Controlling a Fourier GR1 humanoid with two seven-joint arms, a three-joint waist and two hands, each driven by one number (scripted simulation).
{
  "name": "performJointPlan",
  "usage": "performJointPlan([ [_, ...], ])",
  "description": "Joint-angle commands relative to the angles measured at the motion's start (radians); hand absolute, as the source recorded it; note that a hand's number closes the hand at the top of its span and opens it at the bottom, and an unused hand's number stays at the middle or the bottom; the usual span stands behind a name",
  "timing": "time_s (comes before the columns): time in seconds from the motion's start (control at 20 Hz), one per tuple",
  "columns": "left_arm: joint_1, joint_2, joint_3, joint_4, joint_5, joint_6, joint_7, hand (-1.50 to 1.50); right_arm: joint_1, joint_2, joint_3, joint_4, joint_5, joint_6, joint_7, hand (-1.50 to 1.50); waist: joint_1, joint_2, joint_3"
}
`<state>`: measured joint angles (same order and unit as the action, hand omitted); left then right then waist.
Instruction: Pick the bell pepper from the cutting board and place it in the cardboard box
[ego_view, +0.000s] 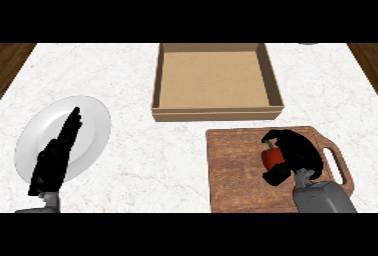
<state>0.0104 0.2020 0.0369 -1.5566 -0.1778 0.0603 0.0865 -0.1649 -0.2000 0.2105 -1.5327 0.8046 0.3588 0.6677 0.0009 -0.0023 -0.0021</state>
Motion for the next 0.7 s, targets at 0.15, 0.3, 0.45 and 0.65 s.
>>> performJointPlan([
  [0.15,0.045,-0.012,-0.019,-0.079,-0.003,-0.022,0.038,0.00,-0.038,-0.038,0.021,0.072,0.165,-0.158,-0.078,1.50,0.006,0.002,0.002],
  [0.3,0.027,-0.002,0.017,-0.034,-0.009,-0.020,0.018,0.00,0.018,-0.057,0.031,-0.003,0.194,-0.163,-0.104,1.50,0.001,0.001,0.002],
  [0.45,-0.017,-0.016,-0.003,-0.012,-0.024,-0.008,0.007,0.00,-0.190,-0.130,-0.029,0.137,0.135,-0.129,-0.267,1.50,0.022,0.008,0.003],
  [0.65,-0.047,-0.028,-0.040,-0.016,-0.016,-0.036,-0.008,0.00,-0.292,-0.263,0.017,0.153,0.075,-0.054,-0.570,1.50,0.115,0.044,0.009],
])
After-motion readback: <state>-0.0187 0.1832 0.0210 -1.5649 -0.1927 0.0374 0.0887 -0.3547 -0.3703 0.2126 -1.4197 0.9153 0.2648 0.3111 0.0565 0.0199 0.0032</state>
